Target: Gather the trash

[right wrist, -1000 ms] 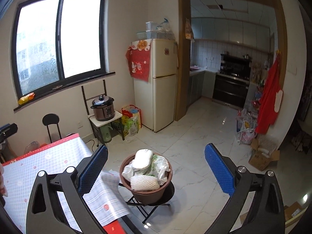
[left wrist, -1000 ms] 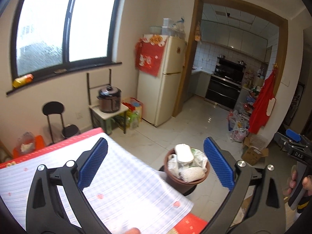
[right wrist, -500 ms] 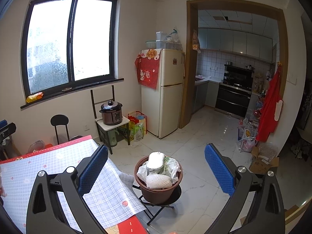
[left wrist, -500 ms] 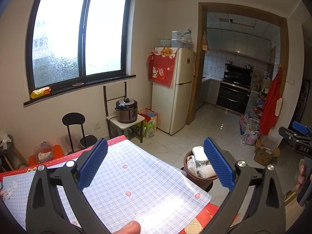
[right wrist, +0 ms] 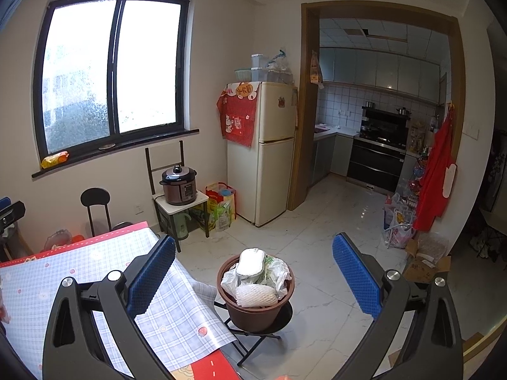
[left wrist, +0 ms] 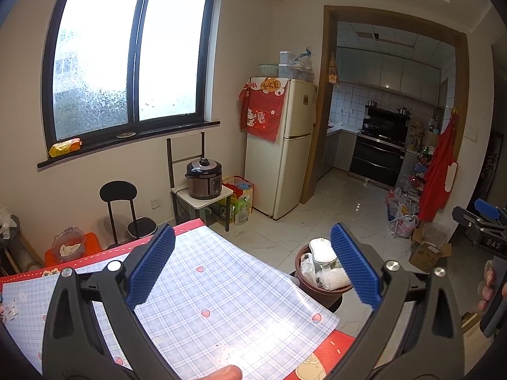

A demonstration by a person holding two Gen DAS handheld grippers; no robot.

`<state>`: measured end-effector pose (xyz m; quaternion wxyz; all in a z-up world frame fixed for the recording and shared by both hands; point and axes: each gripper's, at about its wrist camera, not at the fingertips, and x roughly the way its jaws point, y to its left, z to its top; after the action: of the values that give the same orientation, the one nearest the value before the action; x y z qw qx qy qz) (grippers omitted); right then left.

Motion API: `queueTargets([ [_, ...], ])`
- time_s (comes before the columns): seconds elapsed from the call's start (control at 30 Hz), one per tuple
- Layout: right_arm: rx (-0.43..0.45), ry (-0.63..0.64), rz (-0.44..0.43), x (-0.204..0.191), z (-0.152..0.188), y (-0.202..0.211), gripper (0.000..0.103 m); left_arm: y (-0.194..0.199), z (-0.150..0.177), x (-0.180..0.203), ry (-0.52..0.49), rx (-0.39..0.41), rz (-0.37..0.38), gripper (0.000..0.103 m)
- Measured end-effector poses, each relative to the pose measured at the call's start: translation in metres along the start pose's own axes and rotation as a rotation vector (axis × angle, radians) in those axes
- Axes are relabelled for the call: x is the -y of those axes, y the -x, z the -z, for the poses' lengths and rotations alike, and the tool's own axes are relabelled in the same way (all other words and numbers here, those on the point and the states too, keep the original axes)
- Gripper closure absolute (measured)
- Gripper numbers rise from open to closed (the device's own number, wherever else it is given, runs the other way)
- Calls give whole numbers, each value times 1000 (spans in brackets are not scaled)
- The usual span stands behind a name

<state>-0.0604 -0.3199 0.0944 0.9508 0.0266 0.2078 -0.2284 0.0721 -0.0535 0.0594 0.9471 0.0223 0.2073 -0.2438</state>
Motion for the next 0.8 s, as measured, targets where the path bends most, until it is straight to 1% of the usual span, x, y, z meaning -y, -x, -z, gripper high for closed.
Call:
queueTargets([
  [0.3, -6, -1, 6, 9, 2, -2, 5, -2, 0, 11, -17, 7, 7, 6],
  [0.8, -13, 0, 11, 14, 1, -4, 5, -9, 0, 18, -15, 8, 9, 6],
])
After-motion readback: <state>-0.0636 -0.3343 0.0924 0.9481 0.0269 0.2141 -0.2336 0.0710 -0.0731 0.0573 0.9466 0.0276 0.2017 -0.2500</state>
